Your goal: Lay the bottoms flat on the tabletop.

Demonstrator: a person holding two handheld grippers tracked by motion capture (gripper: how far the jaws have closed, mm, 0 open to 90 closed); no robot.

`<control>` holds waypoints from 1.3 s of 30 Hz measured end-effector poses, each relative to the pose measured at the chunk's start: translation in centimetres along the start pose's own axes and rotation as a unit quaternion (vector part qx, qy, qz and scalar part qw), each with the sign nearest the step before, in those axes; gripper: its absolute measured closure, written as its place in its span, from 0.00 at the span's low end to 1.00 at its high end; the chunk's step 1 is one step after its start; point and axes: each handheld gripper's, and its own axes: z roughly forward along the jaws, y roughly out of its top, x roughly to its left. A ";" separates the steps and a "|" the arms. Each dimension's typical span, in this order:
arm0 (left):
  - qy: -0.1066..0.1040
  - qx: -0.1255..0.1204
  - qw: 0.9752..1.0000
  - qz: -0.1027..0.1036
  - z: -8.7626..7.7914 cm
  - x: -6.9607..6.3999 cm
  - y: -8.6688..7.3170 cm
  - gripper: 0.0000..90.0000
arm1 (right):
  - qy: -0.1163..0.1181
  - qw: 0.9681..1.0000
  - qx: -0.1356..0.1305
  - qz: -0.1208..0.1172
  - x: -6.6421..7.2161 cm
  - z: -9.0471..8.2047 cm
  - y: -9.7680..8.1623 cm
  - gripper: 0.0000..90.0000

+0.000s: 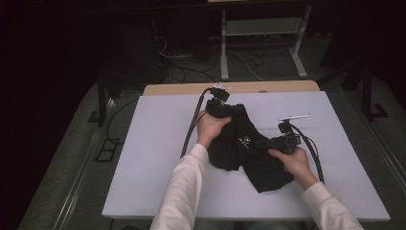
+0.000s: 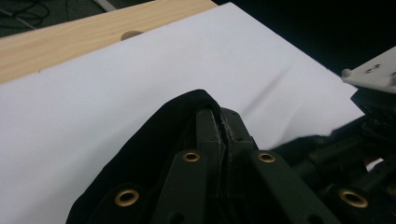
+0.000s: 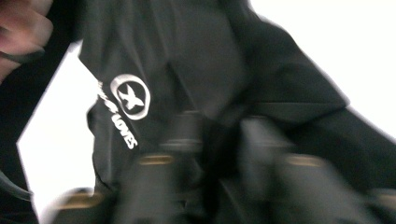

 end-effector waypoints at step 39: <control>0.036 0.071 0.995 0.056 -7.5 -1.7 -12.6 0.32 | -0.071 0.994 -0.082 -0.018 -2.8 -3.8 6.9 0.94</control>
